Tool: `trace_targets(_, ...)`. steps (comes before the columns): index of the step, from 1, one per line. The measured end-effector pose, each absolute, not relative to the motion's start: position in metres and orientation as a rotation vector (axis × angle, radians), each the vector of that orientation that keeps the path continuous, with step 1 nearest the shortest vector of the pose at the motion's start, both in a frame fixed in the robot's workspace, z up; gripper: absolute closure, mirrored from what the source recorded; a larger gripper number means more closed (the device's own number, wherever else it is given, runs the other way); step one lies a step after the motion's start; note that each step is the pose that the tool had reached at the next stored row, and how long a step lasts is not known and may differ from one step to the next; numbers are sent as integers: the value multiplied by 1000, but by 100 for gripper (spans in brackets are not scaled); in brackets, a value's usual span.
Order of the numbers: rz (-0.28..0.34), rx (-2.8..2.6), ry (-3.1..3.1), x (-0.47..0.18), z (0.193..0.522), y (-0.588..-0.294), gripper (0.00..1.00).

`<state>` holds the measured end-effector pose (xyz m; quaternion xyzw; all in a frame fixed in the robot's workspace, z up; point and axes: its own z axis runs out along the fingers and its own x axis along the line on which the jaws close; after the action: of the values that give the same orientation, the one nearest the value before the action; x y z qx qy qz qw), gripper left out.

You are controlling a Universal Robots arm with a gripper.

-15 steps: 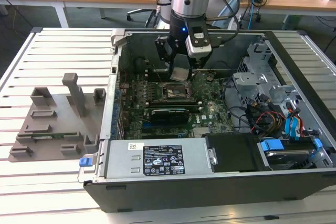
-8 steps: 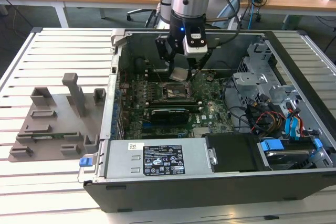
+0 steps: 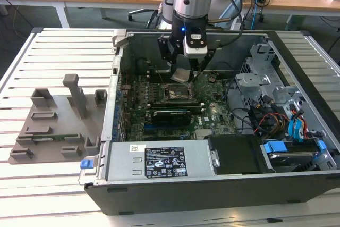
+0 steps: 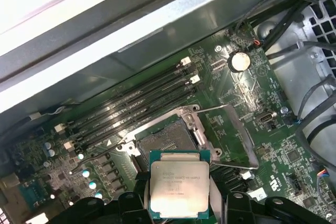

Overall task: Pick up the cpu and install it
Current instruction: 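Place the cpu into insertion slot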

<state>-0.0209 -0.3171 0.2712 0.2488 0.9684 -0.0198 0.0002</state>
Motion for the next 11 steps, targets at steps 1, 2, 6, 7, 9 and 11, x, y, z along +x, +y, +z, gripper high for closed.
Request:
trace_targets(1,-62,799,3037,-21,271,-317,45)
trace_targets(2,-62,814,3034,-21,271,-317,45)
trace_targets(6,-62,851,3024,-21,271,-317,45)
trace_targets(7,-62,860,3021,-21,271,-317,45)
trace_targets(9,-62,881,3016,-21,271,-317,45)
trace_targets(11,-62,905,3009,-21,271,-317,45)
